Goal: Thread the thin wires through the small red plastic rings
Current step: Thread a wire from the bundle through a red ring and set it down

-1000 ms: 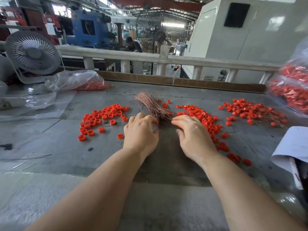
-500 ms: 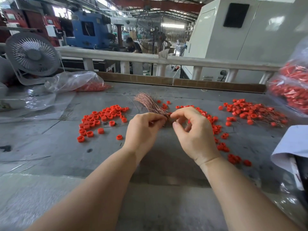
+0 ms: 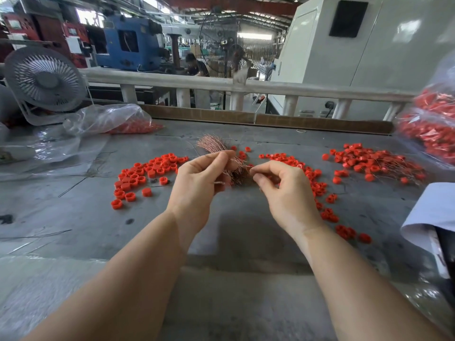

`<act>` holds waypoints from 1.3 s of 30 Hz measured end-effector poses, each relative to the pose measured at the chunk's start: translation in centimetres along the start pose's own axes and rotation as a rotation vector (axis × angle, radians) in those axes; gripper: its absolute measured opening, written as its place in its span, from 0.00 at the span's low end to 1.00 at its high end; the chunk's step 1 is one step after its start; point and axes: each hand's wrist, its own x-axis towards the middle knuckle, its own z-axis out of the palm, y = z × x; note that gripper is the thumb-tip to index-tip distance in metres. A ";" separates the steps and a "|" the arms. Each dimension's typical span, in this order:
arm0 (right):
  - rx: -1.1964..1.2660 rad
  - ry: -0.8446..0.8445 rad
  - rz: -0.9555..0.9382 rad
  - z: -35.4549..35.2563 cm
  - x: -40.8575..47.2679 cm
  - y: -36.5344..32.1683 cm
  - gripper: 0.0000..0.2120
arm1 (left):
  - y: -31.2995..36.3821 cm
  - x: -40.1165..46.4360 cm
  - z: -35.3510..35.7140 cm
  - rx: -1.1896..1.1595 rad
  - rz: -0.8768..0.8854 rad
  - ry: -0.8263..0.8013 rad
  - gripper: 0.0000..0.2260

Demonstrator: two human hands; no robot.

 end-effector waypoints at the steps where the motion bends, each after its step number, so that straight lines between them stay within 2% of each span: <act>1: -0.021 0.019 0.003 -0.1 0.0 0.0 0.06 | 0.0 0.0 -0.1 -0.007 -0.002 0.026 0.09; 10: -0.226 0.170 0.134 -1.0 0.2 0.4 0.06 | 0.0 0.2 -0.4 0.025 0.016 0.142 0.09; 17: -0.069 0.235 0.270 -1.5 0.7 0.9 0.09 | 0.2 0.2 -0.5 -0.057 0.018 0.219 0.08; 23: 0.107 0.312 0.318 -1.7 0.8 1.1 0.16 | 0.4 0.3 -0.6 -0.136 -0.017 0.243 0.08; 29: 0.042 0.331 0.380 -1.6 1.0 1.6 0.12 | 0.1 0.2 -0.5 -0.045 0.003 0.197 0.07; 31: -0.051 0.347 0.423 -1.7 0.9 1.5 0.17 | 0.0 0.1 -0.4 0.044 0.023 0.167 0.07; 34: -0.152 0.402 0.313 -2.0 0.5 0.6 0.28 | -0.2 -0.1 -0.2 0.172 0.069 0.107 0.08; 39: -0.165 0.384 0.133 -1.8 0.2 -0.3 0.28 | -0.6 -0.5 0.0 0.292 0.100 0.035 0.09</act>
